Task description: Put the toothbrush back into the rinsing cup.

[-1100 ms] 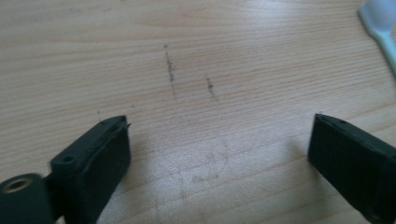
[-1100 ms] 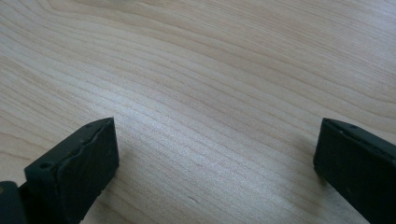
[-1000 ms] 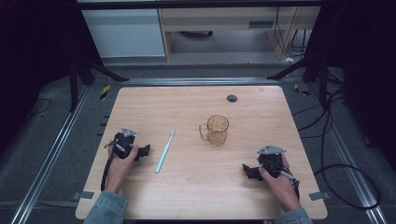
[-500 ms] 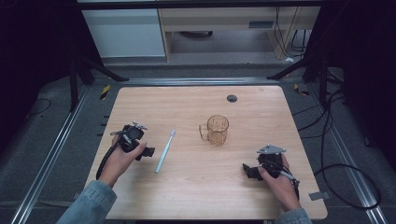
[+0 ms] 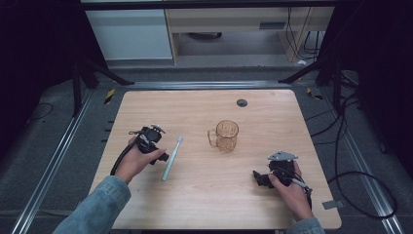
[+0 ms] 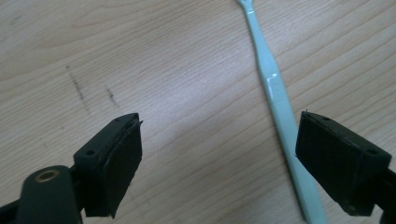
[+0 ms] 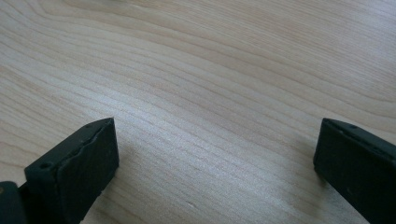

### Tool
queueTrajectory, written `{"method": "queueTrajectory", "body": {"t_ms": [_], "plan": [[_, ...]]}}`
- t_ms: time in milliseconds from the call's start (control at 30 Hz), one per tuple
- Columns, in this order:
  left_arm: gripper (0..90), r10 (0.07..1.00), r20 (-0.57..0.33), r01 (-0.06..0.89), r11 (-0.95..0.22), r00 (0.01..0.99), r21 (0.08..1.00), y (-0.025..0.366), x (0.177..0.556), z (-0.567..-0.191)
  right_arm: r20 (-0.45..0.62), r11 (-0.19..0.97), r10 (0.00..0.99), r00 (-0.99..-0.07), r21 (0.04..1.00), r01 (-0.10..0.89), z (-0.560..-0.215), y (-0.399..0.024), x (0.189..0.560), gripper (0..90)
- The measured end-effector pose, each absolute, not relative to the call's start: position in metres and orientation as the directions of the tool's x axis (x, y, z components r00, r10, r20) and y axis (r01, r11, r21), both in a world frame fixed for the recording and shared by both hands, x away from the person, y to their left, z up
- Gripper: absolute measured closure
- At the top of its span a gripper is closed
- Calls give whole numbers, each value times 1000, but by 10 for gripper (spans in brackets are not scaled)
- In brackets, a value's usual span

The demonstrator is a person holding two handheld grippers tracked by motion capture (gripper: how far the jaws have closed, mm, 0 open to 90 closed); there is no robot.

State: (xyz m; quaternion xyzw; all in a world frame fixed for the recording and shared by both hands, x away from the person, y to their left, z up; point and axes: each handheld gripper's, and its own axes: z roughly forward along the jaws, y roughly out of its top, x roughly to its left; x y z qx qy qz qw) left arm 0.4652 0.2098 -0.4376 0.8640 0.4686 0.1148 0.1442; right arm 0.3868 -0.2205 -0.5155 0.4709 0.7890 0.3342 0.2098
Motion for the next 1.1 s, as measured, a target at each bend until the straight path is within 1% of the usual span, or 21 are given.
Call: {"method": "queueTrajectory", "body": {"t_ms": [133, 167, 200, 300, 400, 433, 533, 633, 833, 1100], "plan": [[226, 832, 65, 771, -538, 551, 340, 202, 468, -436, -14, 331, 884, -468, 725, 604, -515, -220, 387, 4], [226, 828, 67, 770, -545, 557, 331, 199, 469, -435, -14, 331, 884, -468, 725, 604, -515, -220, 387, 4], [287, 824, 63, 769, -550, 563, 325, 197, 470, -435, -16, 333, 884, -468, 725, 603, -515, -220, 387, 4], [342, 818, 21, 774, -553, 575, 309, 188, 475, -435, -13, 331, 884, -468, 725, 604, -515, -220, 387, 4], [391, 816, 20, 776, -557, 578, 297, 184, 478, -436, -16, 332, 884, -468, 725, 603, -515, -220, 387, 4], [422, 815, 4, 780, -556, 579, 287, 181, 481, -437, -18, 332, 885, -466, 726, 603, -516, -220, 387, 4], [474, 818, -15, 788, -549, 575, 279, 179, 485, -438, -17, 331, 885, -465, 725, 603, -516, -220, 387, 4], [509, 815, -18, 793, -558, 579, 245, 170, 488, -442, -16, 329, 886, -463, 725, 605, -515, -220, 387, 4], [558, 824, -6, 805, -552, 567, 217, 166, 496, -446, -19, 329, 887, -461, 725, 604, -516, -220, 387, 4], [592, 829, -11, 815, -546, 559, 193, 163, 499, -451, -11, 323, 889, -458, 724, 610, -515, -220, 387, 4]]}}
